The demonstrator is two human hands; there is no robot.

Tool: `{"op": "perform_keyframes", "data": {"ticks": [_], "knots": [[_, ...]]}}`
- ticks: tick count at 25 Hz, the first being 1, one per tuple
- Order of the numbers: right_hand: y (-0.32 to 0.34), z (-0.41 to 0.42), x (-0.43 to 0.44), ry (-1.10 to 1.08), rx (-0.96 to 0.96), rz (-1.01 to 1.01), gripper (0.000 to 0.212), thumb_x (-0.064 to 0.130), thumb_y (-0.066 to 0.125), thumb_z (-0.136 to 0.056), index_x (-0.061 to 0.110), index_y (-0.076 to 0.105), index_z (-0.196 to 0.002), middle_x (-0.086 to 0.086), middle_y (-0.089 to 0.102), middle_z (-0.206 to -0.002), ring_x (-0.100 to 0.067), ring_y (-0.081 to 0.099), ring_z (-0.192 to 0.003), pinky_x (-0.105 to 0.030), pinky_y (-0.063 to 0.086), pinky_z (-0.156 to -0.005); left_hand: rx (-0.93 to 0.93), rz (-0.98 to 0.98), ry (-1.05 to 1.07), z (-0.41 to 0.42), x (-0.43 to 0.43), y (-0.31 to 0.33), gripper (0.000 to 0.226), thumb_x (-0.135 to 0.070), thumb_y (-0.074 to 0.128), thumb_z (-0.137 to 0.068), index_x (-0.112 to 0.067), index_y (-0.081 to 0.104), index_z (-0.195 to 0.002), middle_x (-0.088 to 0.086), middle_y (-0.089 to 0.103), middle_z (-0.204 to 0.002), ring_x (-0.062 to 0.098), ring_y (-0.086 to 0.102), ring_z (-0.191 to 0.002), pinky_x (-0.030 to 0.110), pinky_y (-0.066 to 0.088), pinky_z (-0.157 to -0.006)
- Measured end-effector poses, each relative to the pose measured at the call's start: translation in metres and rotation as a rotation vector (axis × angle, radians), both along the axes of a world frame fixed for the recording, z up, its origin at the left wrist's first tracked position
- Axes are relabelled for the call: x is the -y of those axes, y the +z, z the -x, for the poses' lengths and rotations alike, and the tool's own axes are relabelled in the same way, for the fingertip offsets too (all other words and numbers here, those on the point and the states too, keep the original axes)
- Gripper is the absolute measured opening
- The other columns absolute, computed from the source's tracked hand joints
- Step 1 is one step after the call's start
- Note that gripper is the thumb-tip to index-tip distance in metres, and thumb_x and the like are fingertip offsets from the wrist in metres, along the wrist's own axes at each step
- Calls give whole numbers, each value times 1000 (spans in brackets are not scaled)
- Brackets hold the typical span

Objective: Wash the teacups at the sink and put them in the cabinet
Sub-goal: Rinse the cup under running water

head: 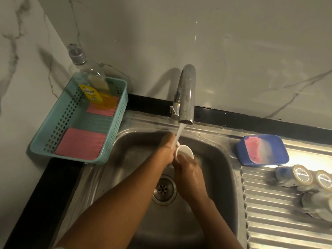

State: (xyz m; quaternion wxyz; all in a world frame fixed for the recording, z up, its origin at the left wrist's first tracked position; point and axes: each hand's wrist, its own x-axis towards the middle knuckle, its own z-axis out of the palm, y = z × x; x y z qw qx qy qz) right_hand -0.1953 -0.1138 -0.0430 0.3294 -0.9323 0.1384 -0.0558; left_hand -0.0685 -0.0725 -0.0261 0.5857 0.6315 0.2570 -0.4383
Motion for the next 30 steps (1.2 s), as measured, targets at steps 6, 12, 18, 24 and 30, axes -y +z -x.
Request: {"op": "perform_keyframes", "data": {"ticks": [6, 12, 18, 24, 30], "knots": [[-17, -30, 10, 448, -81, 310, 24, 15, 68, -90, 20, 67, -114, 0, 69, -119, -23, 59, -120, -49, 38, -114, -40, 254, 56, 4, -59, -26, 31, -33, 57, -98, -8, 73, -87, 8, 71, -72, 18, 64, -62, 26, 50, -59], [-46, -31, -18, 279, -243, 344, 31, 10, 58, -95, 16, 64, -124, -8, 68, -120, -28, 63, -113, -43, 48, -105, 251, 4, 102, 34, -64, -57, 30, -39, 51, -104, -18, 72, -107, 8, 73, -108, 22, 66, -99, 37, 51, -90], [-54, -32, -11, 238, -354, 326, 38, 10, 51, -101, 15, 52, -139, -8, 66, -122, -22, 67, -104, -31, 55, -87, 223, -31, 55, 34, -81, -70, 43, -51, 47, -101, -17, 66, -118, 6, 67, -120, 23, 61, -111, 41, 49, -97], [-38, -34, -2, 197, -198, -170, 14, 23, 73, -91, 16, 73, -102, 0, 73, -98, -8, 67, -84, -20, 53, -74, 36, 288, 156, 46, -82, -62, 58, -60, 47, -99, -10, 73, -117, 16, 75, -111, 30, 71, -99, 42, 57, -82], [-22, -42, -14, -822, 155, -1366, 21, 23, 52, -100, 7, 65, -98, -7, 67, -89, -18, 65, -81, -31, 53, -71, 384, 256, 171, 56, -71, -47, 40, -52, 66, -93, -16, 76, -107, 21, 73, -105, 36, 71, -101, 56, 56, -95]]}}
